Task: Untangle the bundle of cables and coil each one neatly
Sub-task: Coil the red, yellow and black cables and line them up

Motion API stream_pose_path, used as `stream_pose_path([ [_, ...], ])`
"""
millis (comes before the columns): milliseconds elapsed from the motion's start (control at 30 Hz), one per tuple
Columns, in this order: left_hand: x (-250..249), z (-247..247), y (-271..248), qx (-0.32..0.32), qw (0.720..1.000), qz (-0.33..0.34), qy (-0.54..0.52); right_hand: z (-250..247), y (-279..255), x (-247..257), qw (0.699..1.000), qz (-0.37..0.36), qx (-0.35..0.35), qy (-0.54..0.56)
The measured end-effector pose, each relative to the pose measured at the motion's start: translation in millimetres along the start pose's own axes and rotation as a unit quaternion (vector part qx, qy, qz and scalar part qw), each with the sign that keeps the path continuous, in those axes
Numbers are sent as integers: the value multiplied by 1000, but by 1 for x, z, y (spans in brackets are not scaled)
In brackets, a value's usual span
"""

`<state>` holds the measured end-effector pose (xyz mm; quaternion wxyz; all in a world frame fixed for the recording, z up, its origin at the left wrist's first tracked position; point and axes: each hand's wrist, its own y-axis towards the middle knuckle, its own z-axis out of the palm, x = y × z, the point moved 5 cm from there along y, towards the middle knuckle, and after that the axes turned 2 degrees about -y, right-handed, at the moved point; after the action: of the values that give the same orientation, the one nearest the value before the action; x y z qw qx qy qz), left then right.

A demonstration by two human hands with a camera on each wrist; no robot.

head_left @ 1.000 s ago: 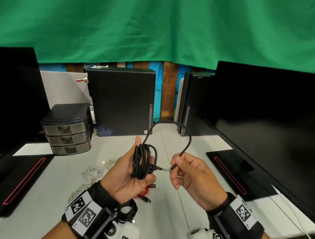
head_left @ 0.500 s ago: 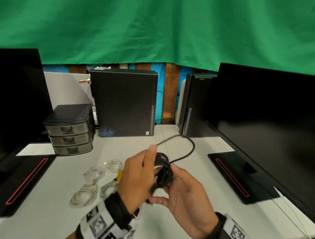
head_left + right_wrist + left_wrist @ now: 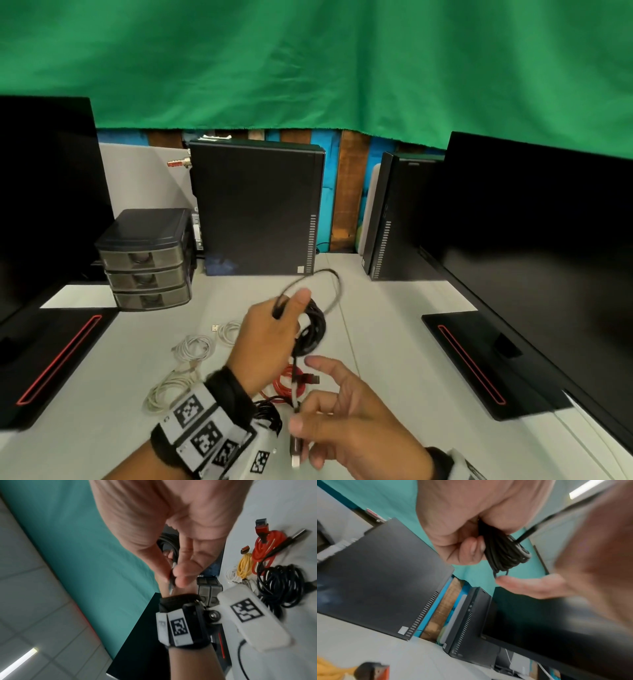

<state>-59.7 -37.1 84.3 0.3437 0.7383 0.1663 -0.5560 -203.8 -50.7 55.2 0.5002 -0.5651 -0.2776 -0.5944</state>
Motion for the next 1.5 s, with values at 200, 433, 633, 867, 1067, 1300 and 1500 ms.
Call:
stream_pose_path([
  [200, 10, -89, 42, -188, 978, -78, -42, -9, 0, -9, 907, -32, 22, -420],
  [433, -7, -97, 42, -112, 992, -53, -13, -46, 6, -6, 910, 7, -15, -415],
  [633, -24, -67, 32, -70, 993, -28, -92, -45, 10, -2, 908, -52, -75, -408],
  [867, -26, -50, 21, -81, 995, 4, -56, -56, 9, 11, 942, -111, -214, -234],
  [1067, -23, -9, 0, 14, 966, -104, -235, -45, 0, 29, 957, -168, -236, 26],
  [1300, -24, -1, -7, 4, 958, -100, -270, -52, -6, 30, 921, -196, -279, 188],
  [1500, -19, 18, -16, 80, 919, -158, -352, -37, -1, 24, 922, -156, -209, 286],
])
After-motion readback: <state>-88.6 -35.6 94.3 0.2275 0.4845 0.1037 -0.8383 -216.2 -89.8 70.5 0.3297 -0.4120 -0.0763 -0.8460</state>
